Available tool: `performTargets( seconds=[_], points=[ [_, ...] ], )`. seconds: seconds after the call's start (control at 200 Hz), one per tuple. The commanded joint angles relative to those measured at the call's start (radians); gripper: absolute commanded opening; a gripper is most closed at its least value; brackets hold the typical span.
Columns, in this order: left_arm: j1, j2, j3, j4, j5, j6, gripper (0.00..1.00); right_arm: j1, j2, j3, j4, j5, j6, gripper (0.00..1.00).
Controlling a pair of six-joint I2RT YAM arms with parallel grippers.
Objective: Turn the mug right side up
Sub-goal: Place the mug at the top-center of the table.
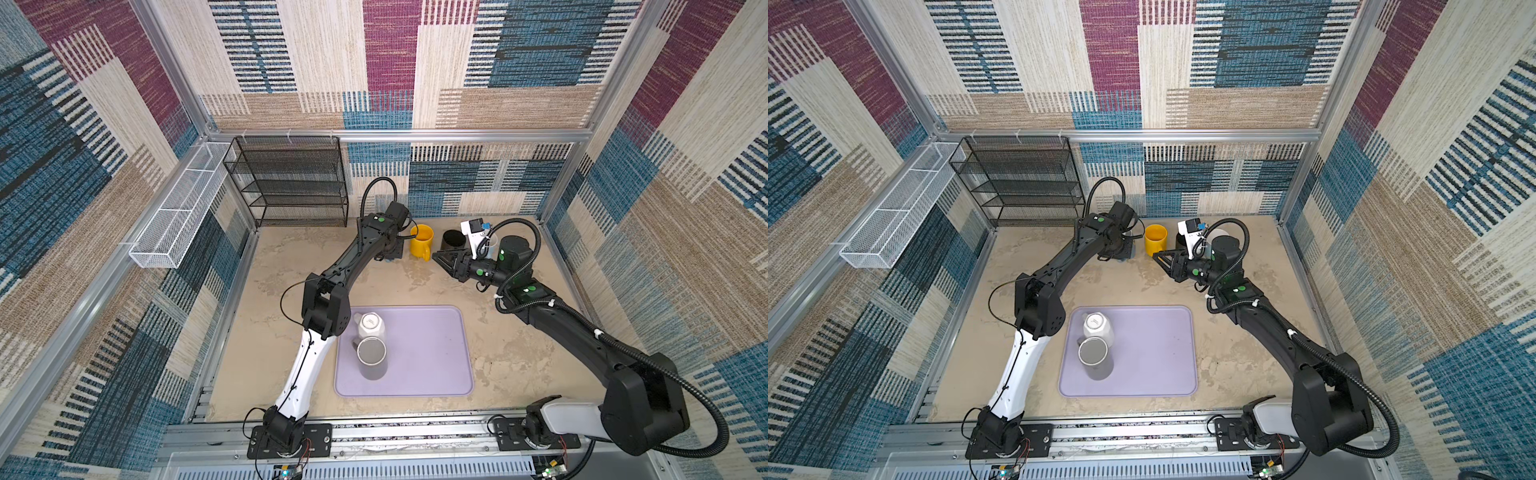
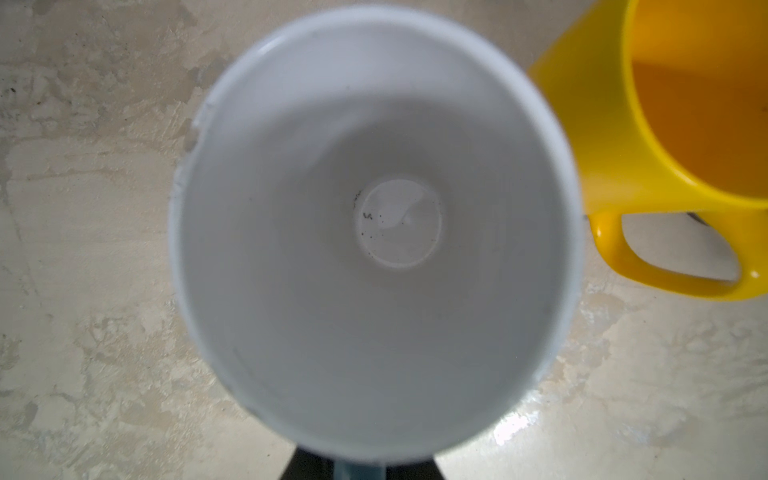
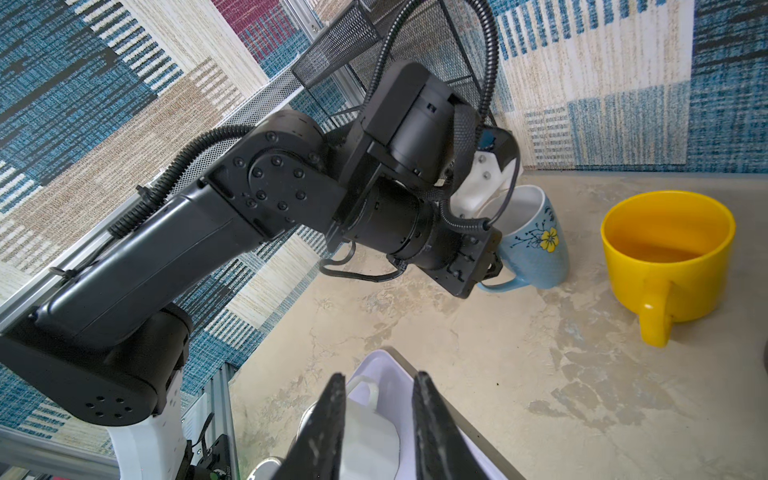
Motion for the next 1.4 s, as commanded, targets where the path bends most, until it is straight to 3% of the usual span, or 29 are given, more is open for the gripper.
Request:
performTargets(
  seconds=[0.0,0.726,0.917,1.393],
  points=[
    [0.0,0.008,0.018,0.015,-0.033,-0.024,0.0,-0.002,-0.004,0.007,0.011,0.003,-0.001,0.31],
    [0.0,0.032,0.012,0.015,-0.029,-0.034,0.0,-0.01,0.028,0.011,0.023,-0.044,0.026,0.36],
    [0.0,0.037,0.018,0.015,-0.015,-0.033,0.0,-0.009,0.035,0.015,0.024,-0.06,0.024,0.48],
    [0.0,0.049,0.022,0.014,0.023,-0.041,0.16,-0.009,0.024,0.006,0.02,-0.057,0.018,0.5]
  ],
)
